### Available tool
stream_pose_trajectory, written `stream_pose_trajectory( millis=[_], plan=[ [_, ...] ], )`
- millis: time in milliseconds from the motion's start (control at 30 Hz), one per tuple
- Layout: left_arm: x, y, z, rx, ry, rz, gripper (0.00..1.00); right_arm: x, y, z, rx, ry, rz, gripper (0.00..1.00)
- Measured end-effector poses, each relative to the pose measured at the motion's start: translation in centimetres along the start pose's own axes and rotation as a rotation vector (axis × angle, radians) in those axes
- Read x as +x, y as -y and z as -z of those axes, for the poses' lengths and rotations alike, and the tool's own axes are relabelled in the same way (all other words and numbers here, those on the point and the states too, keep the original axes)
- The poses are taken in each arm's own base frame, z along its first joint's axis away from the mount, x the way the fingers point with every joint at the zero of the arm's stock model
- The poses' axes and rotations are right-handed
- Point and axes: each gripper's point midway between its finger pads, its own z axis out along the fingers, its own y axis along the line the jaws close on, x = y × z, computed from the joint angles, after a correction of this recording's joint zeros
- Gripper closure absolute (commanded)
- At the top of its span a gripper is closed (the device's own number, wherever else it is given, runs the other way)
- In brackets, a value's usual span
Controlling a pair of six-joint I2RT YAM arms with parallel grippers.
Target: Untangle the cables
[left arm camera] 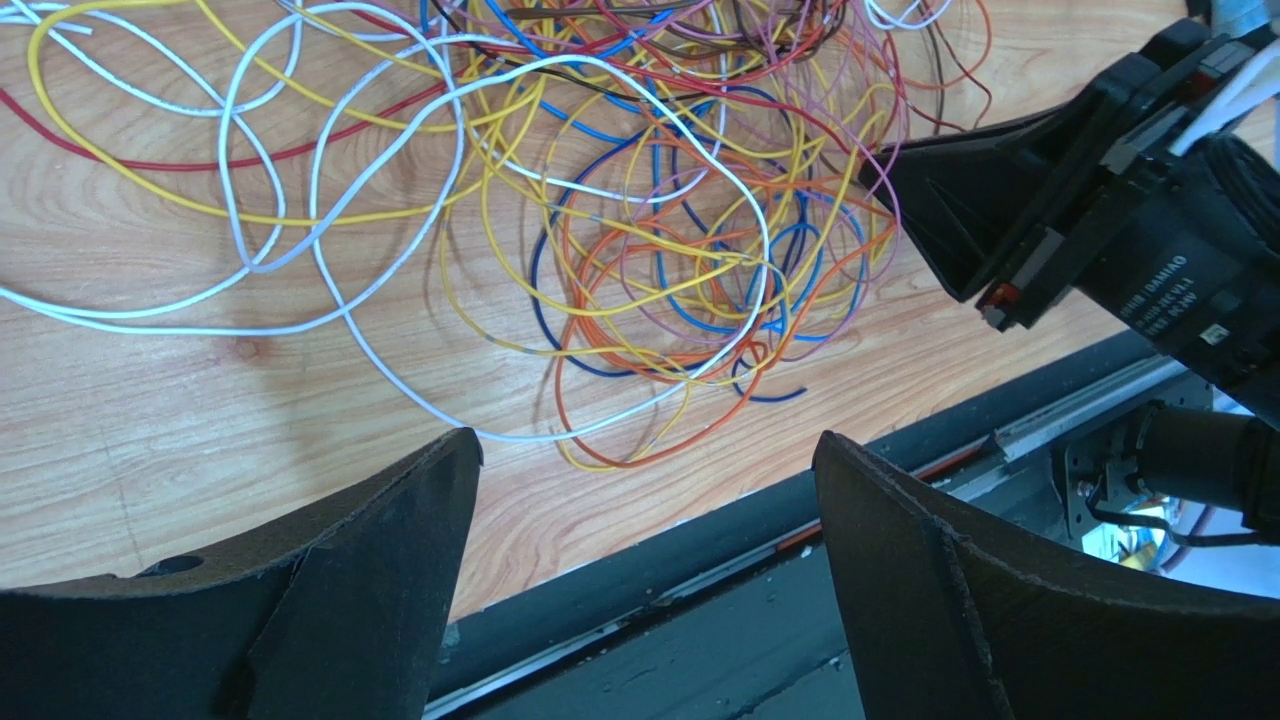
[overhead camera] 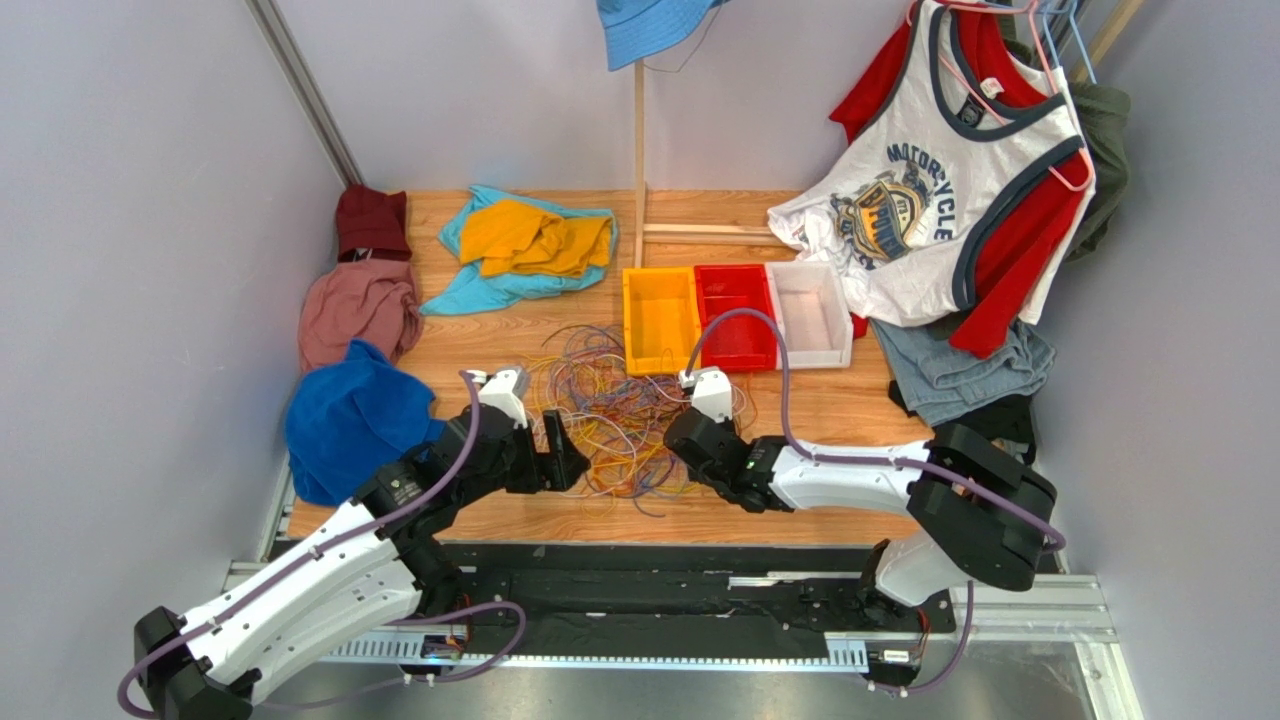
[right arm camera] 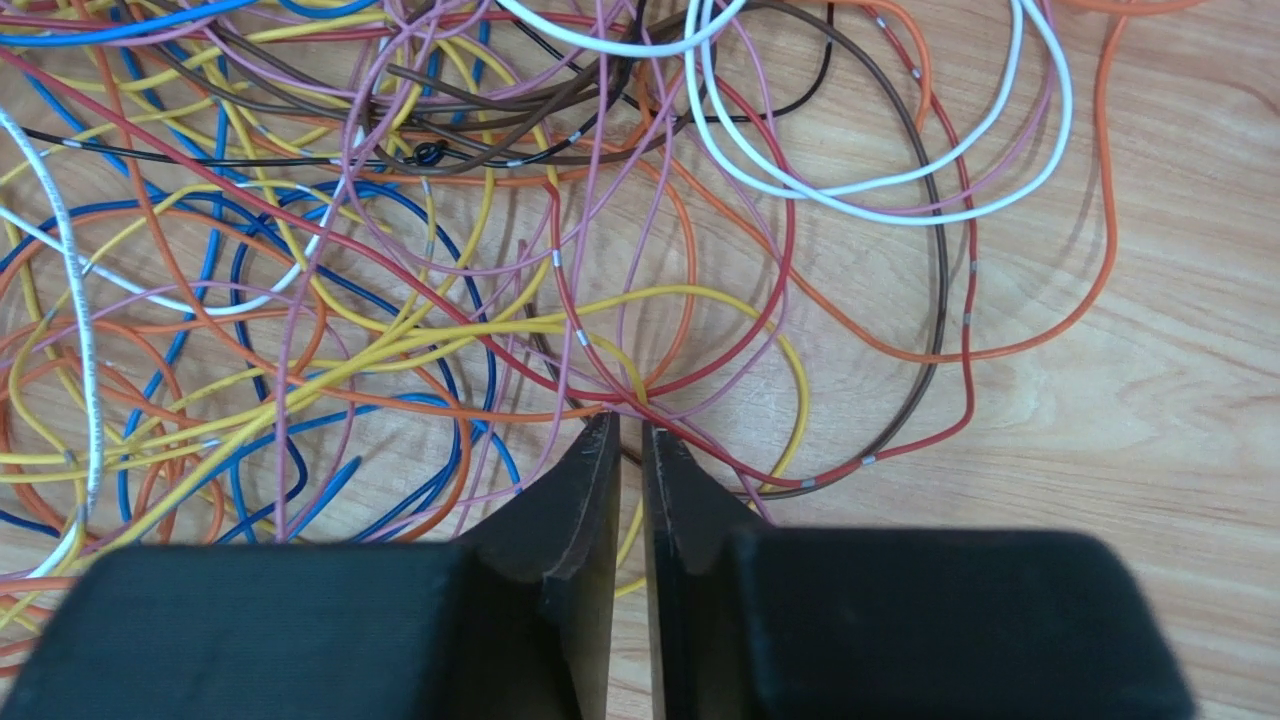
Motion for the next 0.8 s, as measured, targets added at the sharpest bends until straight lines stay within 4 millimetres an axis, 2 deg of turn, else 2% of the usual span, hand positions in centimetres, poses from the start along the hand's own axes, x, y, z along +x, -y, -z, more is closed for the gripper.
stream_pose_trajectory(
  millis=[33, 167, 267, 300, 367, 400, 500, 567, 700, 800],
  plan=[
    [0.0, 0.0, 0.1, 0.002, 0.003, 0.001, 0.09, 0.1, 0.1, -0.1, 0.006, -0.003, 0.000, 1.00],
    [-0.3, 0.1, 0.5, 0.011, 0.022, 0.002, 0.09, -0.2, 0.2, 0.3, 0.006, 0.006, -0.013, 1.00],
    [-0.4, 0.1, 0.7, 0.017, 0.030, 0.004, 0.09, -1.3, 0.5, 1.7, -0.001, 0.034, -0.022, 1.00],
    [-0.5, 0.1, 0.8, 0.018, 0.031, 0.004, 0.09, -2.0, 0.4, 2.6, -0.013, 0.059, -0.029, 0.96],
    [-0.5, 0.1, 0.8, 0.017, 0.031, 0.004, 0.09, -3.7, 0.3, 4.4, -0.046, 0.112, -0.053, 0.80],
    [-0.4, 0.1, 0.8, 0.017, 0.031, 0.005, 0.10, -4.3, 0.0, 5.1, -0.065, 0.131, -0.061, 0.61],
    [-0.4, 0.1, 0.7, 0.018, 0.031, 0.009, 0.10, -5.4, -0.1, 6.4, -0.097, 0.165, -0.080, 0.51],
    [-0.2, 0.0, 0.7, 0.014, 0.026, 0.012, 0.10, -4.9, 0.0, 6.2, -0.089, 0.150, -0.062, 0.50],
    [-0.1, -0.1, 0.6, 0.012, 0.022, 0.020, 0.10, -2.3, 0.2, 4.8, -0.062, 0.063, -0.012, 0.53],
    [-0.1, -0.1, 0.6, 0.013, 0.023, 0.022, 0.10, -1.1, 0.3, 4.2, -0.053, 0.030, 0.001, 0.55]
  ],
)
